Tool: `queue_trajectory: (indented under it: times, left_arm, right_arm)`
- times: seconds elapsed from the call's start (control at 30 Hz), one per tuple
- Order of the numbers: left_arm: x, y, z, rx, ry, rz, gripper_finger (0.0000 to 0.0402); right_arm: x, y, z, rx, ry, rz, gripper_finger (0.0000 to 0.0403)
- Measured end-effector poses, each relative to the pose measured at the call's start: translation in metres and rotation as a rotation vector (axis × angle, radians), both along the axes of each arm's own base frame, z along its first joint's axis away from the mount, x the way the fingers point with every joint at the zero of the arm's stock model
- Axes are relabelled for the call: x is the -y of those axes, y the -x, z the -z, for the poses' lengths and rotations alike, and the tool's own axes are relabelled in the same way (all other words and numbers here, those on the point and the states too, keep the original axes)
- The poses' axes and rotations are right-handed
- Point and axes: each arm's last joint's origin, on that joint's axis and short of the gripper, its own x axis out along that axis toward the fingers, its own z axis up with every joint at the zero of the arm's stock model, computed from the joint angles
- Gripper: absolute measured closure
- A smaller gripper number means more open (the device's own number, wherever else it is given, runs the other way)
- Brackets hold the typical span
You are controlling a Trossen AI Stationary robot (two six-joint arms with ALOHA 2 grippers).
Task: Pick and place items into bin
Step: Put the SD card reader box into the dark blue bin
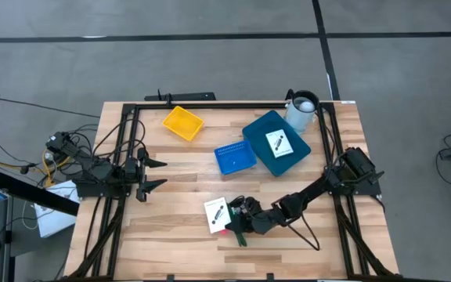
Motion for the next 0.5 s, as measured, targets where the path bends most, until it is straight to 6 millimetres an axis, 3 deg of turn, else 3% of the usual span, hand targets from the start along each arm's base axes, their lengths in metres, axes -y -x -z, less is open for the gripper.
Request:
queue_trajectory:
  times: [0.5]
  left_arm:
    - [0.0000,0.0000,0.0001,0.000,0.000,0.000,0.0129]
  right_arm:
    - [0.0066,-0.0033,0.0004,-0.009,-0.003,0.001,0.0163]
